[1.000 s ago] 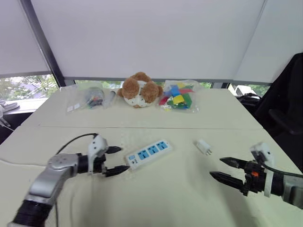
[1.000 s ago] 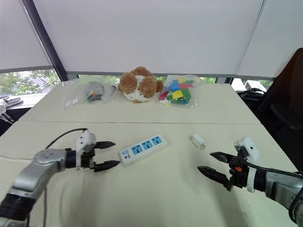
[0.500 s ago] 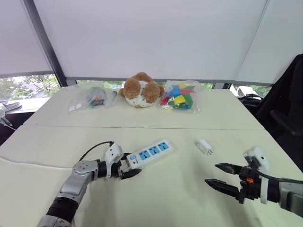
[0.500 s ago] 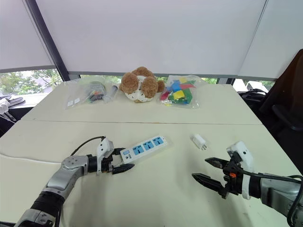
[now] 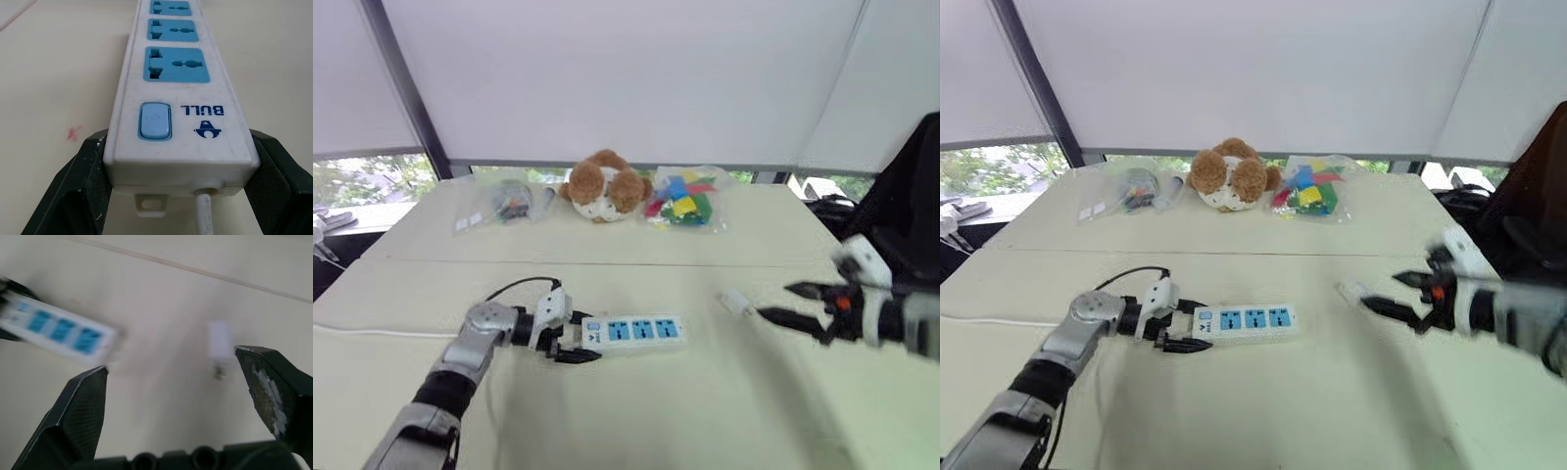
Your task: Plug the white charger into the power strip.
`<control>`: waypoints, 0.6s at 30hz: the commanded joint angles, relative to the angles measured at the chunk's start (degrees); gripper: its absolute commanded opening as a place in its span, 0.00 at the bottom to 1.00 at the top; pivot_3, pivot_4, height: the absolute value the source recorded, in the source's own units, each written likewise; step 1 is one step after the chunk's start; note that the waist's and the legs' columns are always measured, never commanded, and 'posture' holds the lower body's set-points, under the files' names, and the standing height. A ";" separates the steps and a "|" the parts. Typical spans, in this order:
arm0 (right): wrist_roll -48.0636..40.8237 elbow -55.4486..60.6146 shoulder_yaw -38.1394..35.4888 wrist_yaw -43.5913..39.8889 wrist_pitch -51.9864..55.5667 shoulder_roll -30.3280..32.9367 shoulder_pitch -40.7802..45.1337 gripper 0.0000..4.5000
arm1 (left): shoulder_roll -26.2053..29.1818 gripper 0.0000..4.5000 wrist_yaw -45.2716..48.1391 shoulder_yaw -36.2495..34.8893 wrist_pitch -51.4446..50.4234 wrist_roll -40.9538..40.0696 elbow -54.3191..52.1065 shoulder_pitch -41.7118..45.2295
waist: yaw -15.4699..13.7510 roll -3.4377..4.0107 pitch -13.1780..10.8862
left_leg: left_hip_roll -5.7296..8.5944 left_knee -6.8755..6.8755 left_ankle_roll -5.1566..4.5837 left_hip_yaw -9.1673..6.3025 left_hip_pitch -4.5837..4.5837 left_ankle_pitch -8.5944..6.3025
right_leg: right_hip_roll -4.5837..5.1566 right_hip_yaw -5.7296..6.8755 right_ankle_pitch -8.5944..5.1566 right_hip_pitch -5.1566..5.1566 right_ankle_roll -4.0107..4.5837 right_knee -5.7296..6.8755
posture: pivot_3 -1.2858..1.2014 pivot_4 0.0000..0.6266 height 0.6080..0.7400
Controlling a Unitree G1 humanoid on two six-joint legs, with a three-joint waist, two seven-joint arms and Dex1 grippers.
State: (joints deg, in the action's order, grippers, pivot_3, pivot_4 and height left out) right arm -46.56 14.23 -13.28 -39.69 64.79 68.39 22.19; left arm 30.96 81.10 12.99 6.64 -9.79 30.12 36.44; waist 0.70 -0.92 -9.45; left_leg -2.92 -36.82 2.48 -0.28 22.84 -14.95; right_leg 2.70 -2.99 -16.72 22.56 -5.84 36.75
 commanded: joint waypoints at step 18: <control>49.10 -80.01 53.99 -39.68 -21.31 -25.91 58.65 1.00 | -5.34 0.67 -2.53 2.33 2.19 3.45 -2.13 -4.85 | -1.56 0.32 0.01 | 0.10 -0.49 -0.14 0.04 0.86 -0.08 | 0.05 0.00 0.10 0.78 -0.34 0.48 | 0.52 0.24 0.99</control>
State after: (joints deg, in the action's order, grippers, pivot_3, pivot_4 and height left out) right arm -0.26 -62.63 41.61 -78.68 46.07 42.32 78.28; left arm 25.86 79.23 13.78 9.83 -7.79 28.69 33.08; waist -0.86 -0.60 -9.44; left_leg -2.82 -37.32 2.35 -0.24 23.70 -15.02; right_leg 2.76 -2.99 -16.63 23.35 -6.17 37.25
